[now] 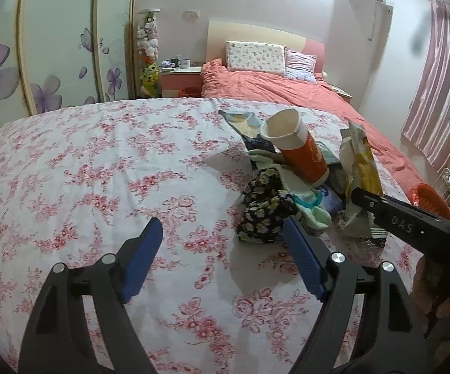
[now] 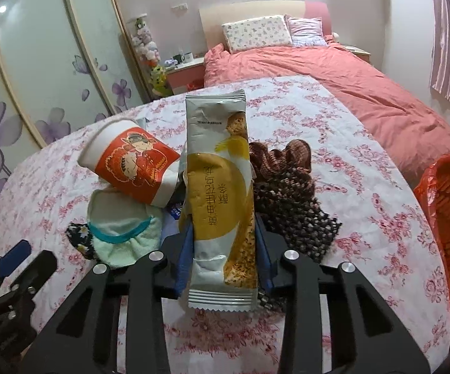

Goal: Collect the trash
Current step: 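Grasp the black floral cloth with the left tool while the right holds the wrapper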

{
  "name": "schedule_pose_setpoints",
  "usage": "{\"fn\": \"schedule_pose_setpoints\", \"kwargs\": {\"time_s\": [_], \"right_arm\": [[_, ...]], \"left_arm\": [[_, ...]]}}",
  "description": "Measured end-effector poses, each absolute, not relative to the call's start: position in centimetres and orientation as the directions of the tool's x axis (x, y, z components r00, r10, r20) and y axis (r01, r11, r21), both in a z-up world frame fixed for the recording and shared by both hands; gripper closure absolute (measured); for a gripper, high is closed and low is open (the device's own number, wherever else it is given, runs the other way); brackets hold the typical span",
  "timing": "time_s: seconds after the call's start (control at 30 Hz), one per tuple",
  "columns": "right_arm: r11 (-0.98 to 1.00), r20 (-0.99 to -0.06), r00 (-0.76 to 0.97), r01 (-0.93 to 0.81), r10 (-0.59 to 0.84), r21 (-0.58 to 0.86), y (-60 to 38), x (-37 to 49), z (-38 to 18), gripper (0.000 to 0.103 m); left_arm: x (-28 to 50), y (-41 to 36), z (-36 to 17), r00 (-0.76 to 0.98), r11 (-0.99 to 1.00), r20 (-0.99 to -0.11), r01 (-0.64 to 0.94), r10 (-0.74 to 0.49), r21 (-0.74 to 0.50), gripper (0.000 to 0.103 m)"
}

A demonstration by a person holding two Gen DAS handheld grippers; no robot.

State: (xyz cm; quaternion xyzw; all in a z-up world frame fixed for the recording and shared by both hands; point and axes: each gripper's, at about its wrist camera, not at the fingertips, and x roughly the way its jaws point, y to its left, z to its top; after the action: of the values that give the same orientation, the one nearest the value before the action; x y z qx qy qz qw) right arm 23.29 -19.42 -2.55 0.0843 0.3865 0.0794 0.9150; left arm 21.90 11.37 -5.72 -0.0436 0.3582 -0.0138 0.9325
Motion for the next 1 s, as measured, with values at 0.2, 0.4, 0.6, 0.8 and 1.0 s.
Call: {"fn": "schedule_pose_setpoints", "kwargs": {"time_s": [0.2, 0.4, 0.6, 0.8, 1.0], "right_arm": [[0.968, -0.666, 0.712, -0.077, 0.221, 0.239, -20.7, 22.1, -1.4, 0.067], [0.97, -0.653, 0.73, -0.057, 0.203, 0.238, -22.3, 21.3, -1.0, 0.067], [0.969, -0.665, 0.72, -0.038, 0.197, 0.246, -22.8, 21.4, -1.6, 0.067], [0.968, -0.669, 0.716, -0.036, 0.198, 0.248, -23.0, 21.4, -1.9, 0.067], [0.968, -0.669, 0.717, -0.034, 0.196, 0.247, -23.3, 21.2, -2.0, 0.067]], "left_arm": [[22.3, 9.8, -5.4, 0.743, 0.995, -0.664, 0.028, -0.088, -0.1, 0.025], [23.1, 8.8, -5.7, 0.738, 0.995, -0.669, 0.04, -0.093, -0.094, 0.029], [23.5, 7.8, -7.0, 0.716, 0.995, -0.691, 0.084, -0.101, -0.059, 0.039], [25.2, 7.5, -8.5, 0.679, 0.994, -0.726, 0.097, -0.104, -0.051, 0.056], [25.8, 8.3, -8.3, 0.671, 0.986, -0.723, 0.122, -0.164, -0.111, 0.089]]}}
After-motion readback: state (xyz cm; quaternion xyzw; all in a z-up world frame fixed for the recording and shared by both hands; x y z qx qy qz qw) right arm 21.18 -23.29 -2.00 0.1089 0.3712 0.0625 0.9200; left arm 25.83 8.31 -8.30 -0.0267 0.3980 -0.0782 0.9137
